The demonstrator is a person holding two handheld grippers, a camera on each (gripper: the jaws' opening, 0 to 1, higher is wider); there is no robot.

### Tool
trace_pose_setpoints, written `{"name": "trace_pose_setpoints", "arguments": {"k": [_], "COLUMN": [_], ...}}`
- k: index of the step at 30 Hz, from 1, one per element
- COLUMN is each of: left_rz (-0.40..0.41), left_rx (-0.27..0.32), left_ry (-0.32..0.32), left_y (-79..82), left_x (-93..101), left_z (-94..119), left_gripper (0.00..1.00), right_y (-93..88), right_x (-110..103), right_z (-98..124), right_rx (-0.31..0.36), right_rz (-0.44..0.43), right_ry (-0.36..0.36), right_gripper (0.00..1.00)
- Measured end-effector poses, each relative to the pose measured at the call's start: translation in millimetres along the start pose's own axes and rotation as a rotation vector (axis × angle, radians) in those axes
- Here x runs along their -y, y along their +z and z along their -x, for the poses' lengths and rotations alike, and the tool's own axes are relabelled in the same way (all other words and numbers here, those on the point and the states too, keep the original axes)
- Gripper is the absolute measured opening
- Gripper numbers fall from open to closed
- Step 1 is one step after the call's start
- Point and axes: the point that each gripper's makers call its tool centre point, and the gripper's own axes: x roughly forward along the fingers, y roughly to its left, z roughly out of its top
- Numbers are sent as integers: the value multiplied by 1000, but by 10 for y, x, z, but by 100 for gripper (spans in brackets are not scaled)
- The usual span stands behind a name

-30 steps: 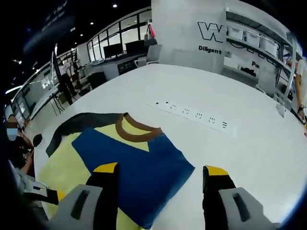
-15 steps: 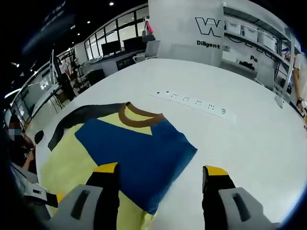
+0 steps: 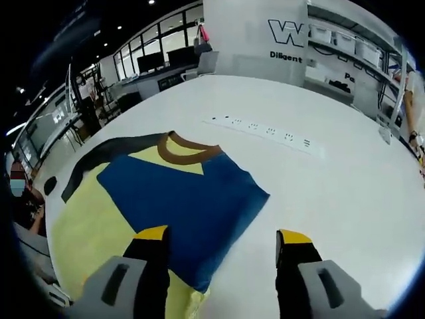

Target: Fold the garment on the visible template until the final outline fits inside the template.

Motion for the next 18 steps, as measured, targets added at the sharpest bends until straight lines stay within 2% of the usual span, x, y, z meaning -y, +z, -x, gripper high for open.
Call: {"name": "trace_pose_setpoints", "arguments": {"k": [6, 9, 13, 14, 18], "left_rz": [-3, 11, 29, 57, 146], "left_rx": [-9, -30, -48, -68, -77], "left_ry": [-14, -33, -43, -49, -80], "left_y": [-11, -48, -81, -105, -105], "left_x": [110, 196, 237, 264, 306], "left_z": [-24, -30, -56, -87, -136], "left_gripper": [42, 32, 27, 24, 15], "right_y": [-63, -98, -115, -129, -171], "right_x": [22, 19, 25, 36, 6], "right_z": [-36, -53, -70, -86, -117], "right_rx": [-20, -30, -35, -39, -61], "right_rz": [-6, -5, -6, -12, -23], "right_ry": [1, 0, -1, -6, -3], "right_gripper": [57, 56, 54, 53, 50]}}
